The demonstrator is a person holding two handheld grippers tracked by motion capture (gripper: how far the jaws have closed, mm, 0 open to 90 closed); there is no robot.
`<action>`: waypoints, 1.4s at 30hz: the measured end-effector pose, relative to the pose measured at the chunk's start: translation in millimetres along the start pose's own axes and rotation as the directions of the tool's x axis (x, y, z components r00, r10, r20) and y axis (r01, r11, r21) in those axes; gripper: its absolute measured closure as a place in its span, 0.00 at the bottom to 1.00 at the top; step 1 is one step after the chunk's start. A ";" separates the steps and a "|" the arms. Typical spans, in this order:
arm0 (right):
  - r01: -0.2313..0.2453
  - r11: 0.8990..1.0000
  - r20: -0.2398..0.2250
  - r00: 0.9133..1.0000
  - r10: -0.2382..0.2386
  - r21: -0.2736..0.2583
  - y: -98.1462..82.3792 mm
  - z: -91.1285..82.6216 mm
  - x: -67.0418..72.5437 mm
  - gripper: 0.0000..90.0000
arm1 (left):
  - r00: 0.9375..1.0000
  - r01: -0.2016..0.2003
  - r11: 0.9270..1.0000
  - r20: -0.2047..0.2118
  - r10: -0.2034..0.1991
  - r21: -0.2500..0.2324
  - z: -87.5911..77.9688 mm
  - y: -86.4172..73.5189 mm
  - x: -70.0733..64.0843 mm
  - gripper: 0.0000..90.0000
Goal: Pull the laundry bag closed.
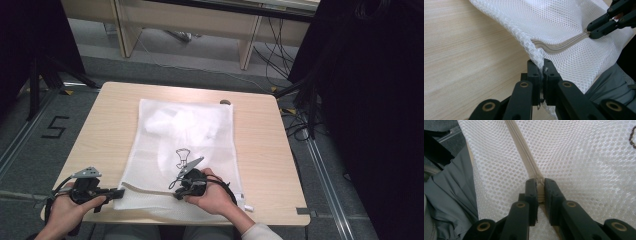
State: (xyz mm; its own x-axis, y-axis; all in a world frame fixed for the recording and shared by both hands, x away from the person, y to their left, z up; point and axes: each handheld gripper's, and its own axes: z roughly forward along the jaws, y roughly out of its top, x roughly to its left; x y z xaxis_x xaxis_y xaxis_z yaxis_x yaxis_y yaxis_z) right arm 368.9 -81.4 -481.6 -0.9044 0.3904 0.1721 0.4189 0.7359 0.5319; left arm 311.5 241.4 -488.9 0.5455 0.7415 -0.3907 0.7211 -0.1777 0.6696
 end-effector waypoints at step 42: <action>-0.018 1.000 -0.002 1.000 0.018 0.007 -9.8 -5.8 -7.2 0.92 | 1.000 0.006 1.000 -0.004 -0.006 -0.001 0.1 -0.9 -0.2 0.95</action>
State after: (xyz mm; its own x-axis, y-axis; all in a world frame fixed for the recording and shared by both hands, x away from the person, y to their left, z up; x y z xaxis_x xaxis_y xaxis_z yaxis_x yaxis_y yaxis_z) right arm 370.9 -94.7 -483.2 -0.8970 0.4021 0.1835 0.4354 0.7325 0.5232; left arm 310.7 241.4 -489.5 0.5392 0.7452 -0.3924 0.7243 -0.1726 0.6676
